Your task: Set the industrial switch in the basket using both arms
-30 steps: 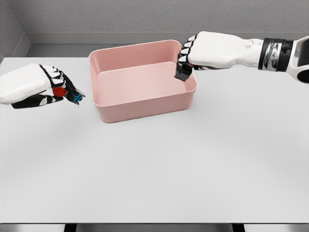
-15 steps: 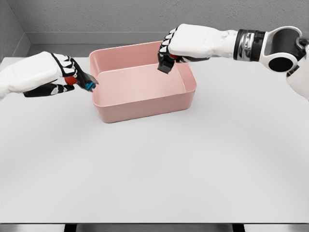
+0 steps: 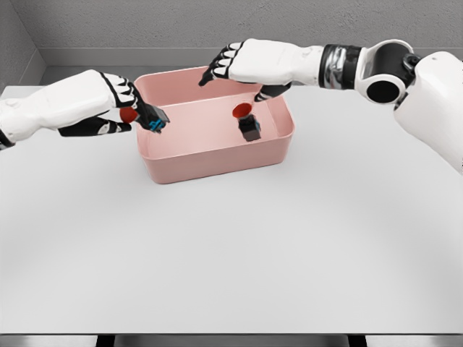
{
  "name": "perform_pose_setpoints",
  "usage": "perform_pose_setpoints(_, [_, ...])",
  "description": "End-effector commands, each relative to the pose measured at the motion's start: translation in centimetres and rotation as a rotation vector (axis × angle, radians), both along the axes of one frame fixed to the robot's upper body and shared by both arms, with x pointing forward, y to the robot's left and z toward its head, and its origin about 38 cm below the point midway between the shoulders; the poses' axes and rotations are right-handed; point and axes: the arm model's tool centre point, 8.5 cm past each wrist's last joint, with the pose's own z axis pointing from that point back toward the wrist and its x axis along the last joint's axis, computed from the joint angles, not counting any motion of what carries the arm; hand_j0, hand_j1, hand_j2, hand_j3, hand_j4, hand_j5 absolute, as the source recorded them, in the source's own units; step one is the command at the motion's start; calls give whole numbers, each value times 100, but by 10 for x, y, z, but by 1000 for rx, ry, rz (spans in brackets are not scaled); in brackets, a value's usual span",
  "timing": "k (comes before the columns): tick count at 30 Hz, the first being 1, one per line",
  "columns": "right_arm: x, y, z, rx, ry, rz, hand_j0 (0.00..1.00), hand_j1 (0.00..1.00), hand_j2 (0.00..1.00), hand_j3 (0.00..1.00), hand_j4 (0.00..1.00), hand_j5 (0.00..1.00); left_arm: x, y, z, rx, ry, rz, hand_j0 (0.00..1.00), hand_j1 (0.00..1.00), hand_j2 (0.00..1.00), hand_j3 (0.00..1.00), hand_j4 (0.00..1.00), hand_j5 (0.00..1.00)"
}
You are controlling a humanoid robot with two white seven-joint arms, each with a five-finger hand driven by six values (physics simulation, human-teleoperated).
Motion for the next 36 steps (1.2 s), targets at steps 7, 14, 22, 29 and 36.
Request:
perform_pose_setpoints(7, [8, 20, 9, 33, 2, 6, 100, 100, 100, 100, 100, 100, 4, -14, 4, -28, -6, -27, 48, 48, 48, 48, 48, 48])
perform_pose_setpoints(14, [20, -74, 0, 8, 23, -178, 100, 100, 100, 100, 100, 100, 18, -28, 5, -32, 2, -46, 48, 48, 48, 48, 48, 48])
perform_pose_setpoints(22, [9, -172, -5, 19, 35, -357, 100, 100, 100, 100, 100, 100, 28, -16, 1, -38, 23, 0, 49, 49, 49, 49, 49, 49])
perform_pose_setpoints(29, [-12, -228, -8, 47, 58, -446, 100, 100, 100, 100, 100, 100, 48, -17, 4, -55, 27, 27, 50, 50, 50, 50, 50, 50])
perform_pose_setpoints(36, [-30, -233, -21, 11, 77, -429, 100, 100, 100, 100, 100, 100, 57, -35, 3, -51, 43, 0, 50, 50, 50, 50, 50, 50])
